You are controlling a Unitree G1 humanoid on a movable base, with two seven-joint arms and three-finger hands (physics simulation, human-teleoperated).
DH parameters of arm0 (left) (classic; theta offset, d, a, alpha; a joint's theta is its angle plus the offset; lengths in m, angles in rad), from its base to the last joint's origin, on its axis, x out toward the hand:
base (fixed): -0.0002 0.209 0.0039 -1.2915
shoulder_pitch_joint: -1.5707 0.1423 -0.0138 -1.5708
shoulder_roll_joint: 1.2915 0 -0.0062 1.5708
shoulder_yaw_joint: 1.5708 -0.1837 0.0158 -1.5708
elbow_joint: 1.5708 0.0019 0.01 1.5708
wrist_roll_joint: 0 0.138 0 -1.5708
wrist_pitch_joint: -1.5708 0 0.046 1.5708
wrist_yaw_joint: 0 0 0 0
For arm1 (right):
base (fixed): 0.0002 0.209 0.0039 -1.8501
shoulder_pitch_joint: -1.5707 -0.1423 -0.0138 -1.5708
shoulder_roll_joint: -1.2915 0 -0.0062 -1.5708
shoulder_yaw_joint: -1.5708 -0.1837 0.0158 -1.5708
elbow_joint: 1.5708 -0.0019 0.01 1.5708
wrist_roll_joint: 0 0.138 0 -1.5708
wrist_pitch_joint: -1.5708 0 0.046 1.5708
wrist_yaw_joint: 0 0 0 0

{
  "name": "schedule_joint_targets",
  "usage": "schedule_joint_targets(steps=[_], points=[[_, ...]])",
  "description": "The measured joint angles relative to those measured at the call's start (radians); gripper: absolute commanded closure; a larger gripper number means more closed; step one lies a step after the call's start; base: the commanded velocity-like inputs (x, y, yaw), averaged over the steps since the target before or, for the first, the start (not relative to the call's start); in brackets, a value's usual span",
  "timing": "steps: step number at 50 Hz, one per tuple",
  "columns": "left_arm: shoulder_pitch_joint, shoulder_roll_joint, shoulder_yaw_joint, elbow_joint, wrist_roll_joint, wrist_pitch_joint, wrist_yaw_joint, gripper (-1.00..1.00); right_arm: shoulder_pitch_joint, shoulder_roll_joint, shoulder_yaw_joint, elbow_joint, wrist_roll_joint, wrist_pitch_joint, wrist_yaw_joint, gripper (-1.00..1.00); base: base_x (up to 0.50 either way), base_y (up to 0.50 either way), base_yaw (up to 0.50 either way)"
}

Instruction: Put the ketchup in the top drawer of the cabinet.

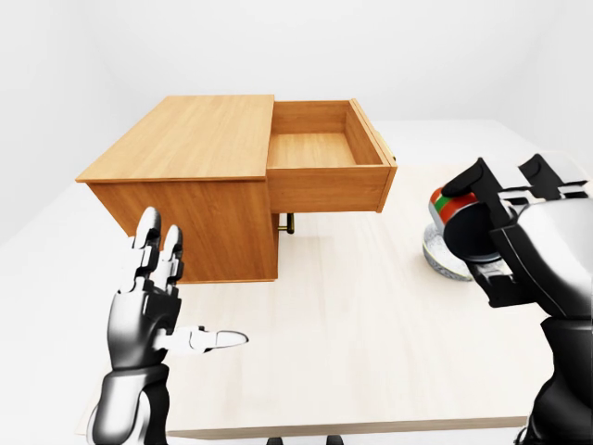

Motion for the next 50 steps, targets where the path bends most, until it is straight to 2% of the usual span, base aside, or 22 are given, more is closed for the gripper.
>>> schedule_joint_targets(steps=[7,16,23,27,36,50], points=[[0.003,-0.003,0.001,-0.01,0.001,0.0,-0.002,-1.0,-0.174,-0.142,0.023,0.044,-0.094,0.0,0.0,1.0,0.0,0.0,0.0],[0.005,-0.004,0.001,-0.016,0.001,0.0,-0.002,-1.0,-0.403,-0.352,0.096,0.159,-0.085,0.0,0.0,1.0,0.0,0.0,0.0],[0.006,-0.004,0.001,-0.02,0.0,0.0,-0.003,-1.0,-0.552,-0.441,0.137,0.264,-0.068,0.0,0.0,1.0,0.0,0.0,0.0],[0.009,-0.005,0.002,-0.025,-0.002,0.0,-0.004,-1.0,-0.641,-0.453,0.156,0.341,-0.071,0.0,0.0,1.0,0.0,0.0,0.0],[0.008,-0.006,0.004,-0.03,-0.004,0.0,-0.006,-1.0,-0.873,-0.397,0.148,0.624,-0.099,0.0,0.0,1.0,0.0,0.0,0.0],[0.008,-0.006,0.004,-0.032,-0.004,0.0,-0.007,-1.0,-1.304,-0.337,0.179,1.345,-0.027,0.0,0.0,1.0,0.0,0.0,0.0]])
